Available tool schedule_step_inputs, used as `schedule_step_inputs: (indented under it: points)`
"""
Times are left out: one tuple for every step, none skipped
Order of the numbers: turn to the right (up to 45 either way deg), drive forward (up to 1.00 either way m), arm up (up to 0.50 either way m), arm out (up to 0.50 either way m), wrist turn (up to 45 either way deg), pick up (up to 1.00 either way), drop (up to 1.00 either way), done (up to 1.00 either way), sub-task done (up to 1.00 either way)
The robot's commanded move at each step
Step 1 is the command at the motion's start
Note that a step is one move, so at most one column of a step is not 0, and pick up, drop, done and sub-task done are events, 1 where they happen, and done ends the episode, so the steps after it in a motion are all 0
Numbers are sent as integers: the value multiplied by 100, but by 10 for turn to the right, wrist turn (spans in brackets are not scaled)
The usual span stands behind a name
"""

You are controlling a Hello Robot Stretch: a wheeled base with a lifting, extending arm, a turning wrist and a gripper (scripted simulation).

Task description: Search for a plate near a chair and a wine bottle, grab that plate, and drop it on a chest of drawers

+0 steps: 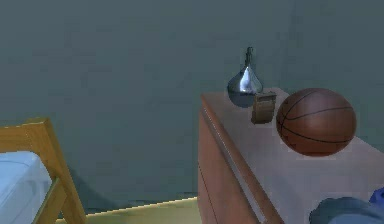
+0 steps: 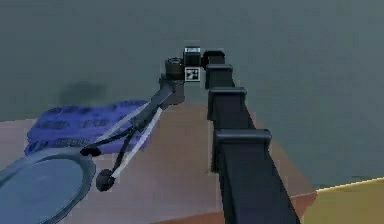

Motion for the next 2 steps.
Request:
schedule_step_inputs:
  points:
    - [0, 0, 0, 0, 390, 0, 0, 0, 0]
    - [0, 0, -12, 0, 0, 0, 0, 0, 0]
